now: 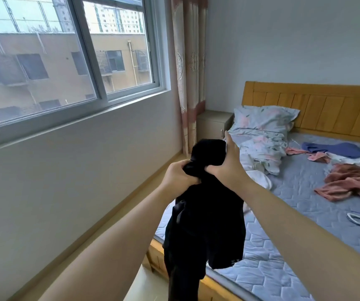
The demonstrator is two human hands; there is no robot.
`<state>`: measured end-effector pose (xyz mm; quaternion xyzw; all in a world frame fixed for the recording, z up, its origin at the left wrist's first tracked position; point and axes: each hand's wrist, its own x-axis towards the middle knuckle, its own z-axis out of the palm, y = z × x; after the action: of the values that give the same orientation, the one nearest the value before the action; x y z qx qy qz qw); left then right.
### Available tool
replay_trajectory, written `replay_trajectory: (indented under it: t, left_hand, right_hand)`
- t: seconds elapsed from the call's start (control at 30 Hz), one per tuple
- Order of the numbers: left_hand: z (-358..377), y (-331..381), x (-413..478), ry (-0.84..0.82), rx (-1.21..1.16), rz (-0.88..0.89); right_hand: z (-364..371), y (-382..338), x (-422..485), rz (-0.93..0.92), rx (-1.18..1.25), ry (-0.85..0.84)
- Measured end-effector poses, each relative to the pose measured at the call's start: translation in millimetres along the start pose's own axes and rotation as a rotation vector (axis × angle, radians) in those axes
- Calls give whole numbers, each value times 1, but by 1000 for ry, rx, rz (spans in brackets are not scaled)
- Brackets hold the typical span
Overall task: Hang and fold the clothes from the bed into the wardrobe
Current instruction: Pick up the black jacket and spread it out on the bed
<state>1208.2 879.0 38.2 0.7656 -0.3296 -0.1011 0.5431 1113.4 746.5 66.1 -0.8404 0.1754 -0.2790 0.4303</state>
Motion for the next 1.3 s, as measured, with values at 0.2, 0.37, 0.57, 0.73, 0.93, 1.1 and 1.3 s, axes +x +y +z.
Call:
replay_trajectory:
  t: [0.2,0.37,0.57,0.73,0.93,1.1,1.3]
  left_hand:
    - [62,77,-32,-38,7,52]
    - [168,145,-72,-80,-57,38]
    - [331,225,-123,-179,-148,18]
    - [457,283,-141,-322,-200,16]
    - [601,348,-134,-456,-188,124]
    - [736,403,-118,-557,-240,157]
    - [906,487,-98,-690,-310,161]
  right_hand:
    - [-119,12,-47,123,262,-374]
    - [-238,43,-120,112,258,-375]
    - [-386,110,-207,117,185,-254]
    - [-494,168,-253,106,101,11]
    - [-608,237,-277,86,-44,305]
    - [-729,301,-280,119,-67,375]
    - [-898,371,-285,230,-107,416]
